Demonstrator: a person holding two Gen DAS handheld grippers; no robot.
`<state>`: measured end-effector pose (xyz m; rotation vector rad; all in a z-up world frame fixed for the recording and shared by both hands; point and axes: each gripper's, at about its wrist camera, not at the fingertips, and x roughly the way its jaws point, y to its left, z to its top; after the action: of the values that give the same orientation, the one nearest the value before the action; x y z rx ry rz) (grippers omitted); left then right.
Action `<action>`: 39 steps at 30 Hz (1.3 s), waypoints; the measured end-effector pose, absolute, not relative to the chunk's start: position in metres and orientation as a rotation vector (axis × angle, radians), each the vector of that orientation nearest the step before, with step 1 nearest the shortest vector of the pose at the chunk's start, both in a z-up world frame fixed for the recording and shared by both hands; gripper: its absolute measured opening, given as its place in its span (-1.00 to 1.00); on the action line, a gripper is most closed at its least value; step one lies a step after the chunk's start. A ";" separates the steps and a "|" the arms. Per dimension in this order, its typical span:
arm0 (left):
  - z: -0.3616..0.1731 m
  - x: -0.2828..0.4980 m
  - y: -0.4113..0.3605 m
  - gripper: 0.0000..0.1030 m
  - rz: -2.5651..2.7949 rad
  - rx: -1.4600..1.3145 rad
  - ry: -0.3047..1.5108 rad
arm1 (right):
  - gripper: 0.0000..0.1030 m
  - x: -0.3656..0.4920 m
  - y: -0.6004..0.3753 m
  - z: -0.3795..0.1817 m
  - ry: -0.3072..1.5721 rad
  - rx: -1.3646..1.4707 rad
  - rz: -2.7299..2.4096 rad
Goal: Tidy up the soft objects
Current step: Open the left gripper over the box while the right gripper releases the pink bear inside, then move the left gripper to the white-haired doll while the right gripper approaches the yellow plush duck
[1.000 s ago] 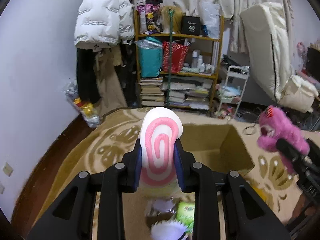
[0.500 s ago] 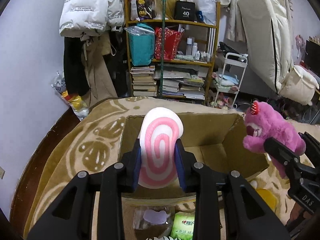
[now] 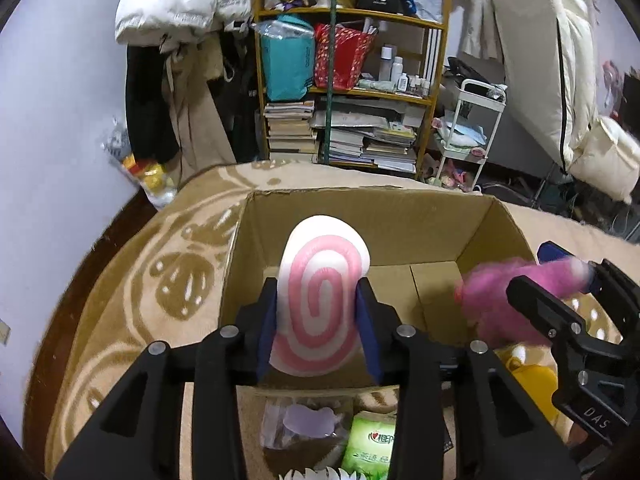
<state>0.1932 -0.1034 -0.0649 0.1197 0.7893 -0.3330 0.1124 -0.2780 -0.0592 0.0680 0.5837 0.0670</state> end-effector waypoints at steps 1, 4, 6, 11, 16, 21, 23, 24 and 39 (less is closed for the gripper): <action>-0.066 0.193 -0.101 -0.25 -0.323 0.119 0.794 | 0.13 0.112 -0.279 -0.059 0.582 0.073 0.068; -0.067 0.194 -0.096 -0.21 -0.301 0.118 0.804 | 0.14 0.110 -0.282 -0.058 0.575 0.087 0.064; -0.066 0.192 -0.093 -0.09 -0.297 0.109 0.799 | 0.20 0.108 -0.285 -0.057 0.572 0.096 0.061; -0.055 0.182 -0.090 0.34 -0.302 0.130 0.772 | 0.34 0.098 -0.287 -0.051 0.559 0.112 0.052; -0.050 0.169 -0.084 0.57 -0.285 0.148 0.770 | 0.54 0.088 -0.286 -0.045 0.549 0.112 0.043; -0.045 0.152 -0.076 0.75 -0.264 0.163 0.767 | 0.79 0.069 -0.285 -0.035 0.528 0.129 0.029; -0.042 0.145 -0.073 0.87 -0.267 0.155 0.770 | 0.98 0.061 -0.286 -0.032 0.528 0.132 0.021; -0.041 0.141 -0.071 0.87 -0.264 0.151 0.768 | 1.00 0.057 -0.285 -0.030 0.529 0.134 0.014; -0.040 0.085 -0.055 0.92 -0.282 0.154 0.822 | 1.00 0.000 -0.272 -0.023 0.554 0.135 0.002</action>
<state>0.0852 -0.0551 -0.0396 0.1543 0.8219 -0.2820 -0.0004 -0.2723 -0.0230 0.1349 0.5544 0.0021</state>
